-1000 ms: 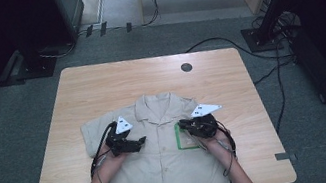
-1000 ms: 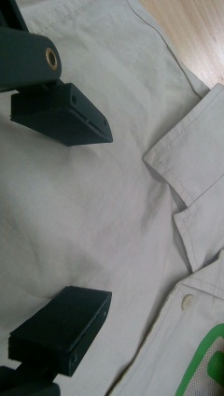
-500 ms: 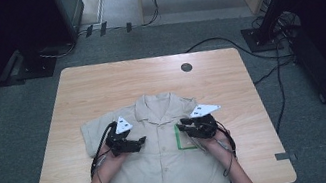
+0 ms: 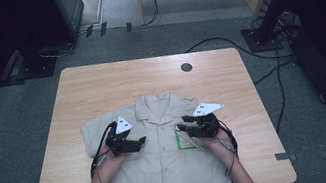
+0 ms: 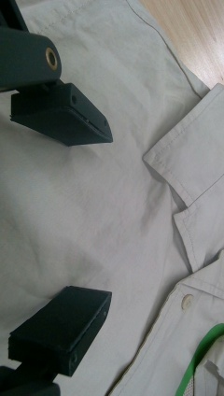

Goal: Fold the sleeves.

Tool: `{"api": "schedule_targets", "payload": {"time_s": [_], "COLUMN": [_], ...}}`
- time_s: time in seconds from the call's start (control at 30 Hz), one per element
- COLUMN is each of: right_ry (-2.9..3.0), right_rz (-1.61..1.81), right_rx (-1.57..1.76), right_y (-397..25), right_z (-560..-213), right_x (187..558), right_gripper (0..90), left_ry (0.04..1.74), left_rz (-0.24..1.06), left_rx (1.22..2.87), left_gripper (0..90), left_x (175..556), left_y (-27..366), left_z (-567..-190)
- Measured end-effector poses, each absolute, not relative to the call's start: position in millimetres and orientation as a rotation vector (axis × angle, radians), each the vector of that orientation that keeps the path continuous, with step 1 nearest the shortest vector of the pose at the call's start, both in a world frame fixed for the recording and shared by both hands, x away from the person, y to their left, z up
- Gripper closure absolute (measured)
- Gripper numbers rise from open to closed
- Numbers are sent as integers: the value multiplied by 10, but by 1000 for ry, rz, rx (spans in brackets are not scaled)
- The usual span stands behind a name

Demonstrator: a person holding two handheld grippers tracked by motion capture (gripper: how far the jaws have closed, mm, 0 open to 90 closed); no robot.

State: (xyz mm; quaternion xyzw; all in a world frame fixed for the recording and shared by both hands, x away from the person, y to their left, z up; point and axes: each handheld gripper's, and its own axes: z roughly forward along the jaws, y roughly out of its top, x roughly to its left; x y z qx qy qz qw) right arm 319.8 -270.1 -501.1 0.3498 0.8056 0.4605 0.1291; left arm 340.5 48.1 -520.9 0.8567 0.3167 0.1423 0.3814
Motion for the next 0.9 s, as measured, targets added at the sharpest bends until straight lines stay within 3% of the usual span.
{"api": "schedule_targets", "payload": {"time_s": [0.9], "right_ry": [2310], "right_rz": [1345], "right_rx": [1047], "right_y": [-2951], "right_z": [-5011], "right_x": [3221], "right_gripper": [498], "left_ry": [808], "left_rz": [363], "left_rx": [2186], "left_gripper": [200], "left_x": [3405], "left_y": [481], "left_z": [-5209]}}
